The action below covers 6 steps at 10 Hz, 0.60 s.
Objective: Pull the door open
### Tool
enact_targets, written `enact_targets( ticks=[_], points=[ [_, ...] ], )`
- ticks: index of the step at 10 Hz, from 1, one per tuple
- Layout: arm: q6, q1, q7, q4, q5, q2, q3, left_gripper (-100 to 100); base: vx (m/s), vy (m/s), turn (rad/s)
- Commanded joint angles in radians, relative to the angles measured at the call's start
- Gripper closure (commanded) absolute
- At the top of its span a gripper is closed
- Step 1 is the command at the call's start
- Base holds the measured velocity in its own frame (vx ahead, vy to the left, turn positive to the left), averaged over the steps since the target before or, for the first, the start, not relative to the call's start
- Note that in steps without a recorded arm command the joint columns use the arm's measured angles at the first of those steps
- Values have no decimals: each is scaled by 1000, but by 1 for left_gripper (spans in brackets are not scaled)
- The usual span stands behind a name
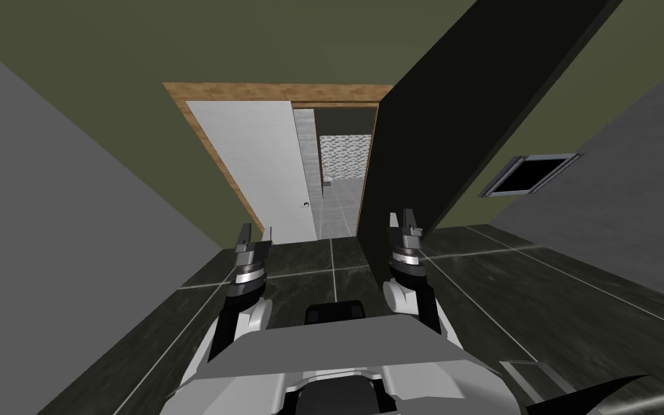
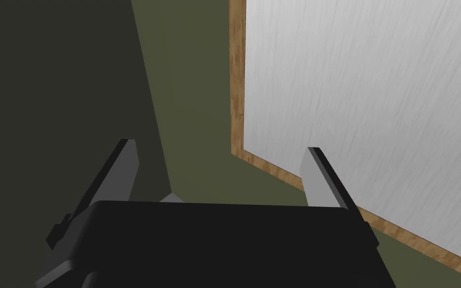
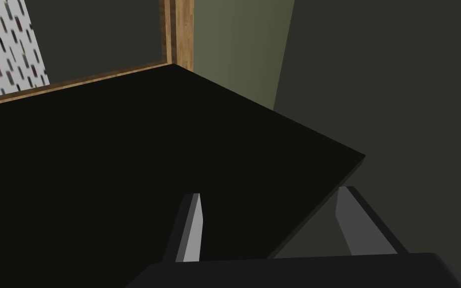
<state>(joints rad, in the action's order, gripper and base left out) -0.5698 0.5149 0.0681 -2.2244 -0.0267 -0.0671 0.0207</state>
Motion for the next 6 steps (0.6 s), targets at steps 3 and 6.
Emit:
enact_targets(
  ticks=[3,6],
  points=[
    [-10,-23,7,70,5,-11,-11,-100,104,9,-25],
    [-22,-42,12,143,10,-20,-20,-100,131,11,-37]
  ],
)
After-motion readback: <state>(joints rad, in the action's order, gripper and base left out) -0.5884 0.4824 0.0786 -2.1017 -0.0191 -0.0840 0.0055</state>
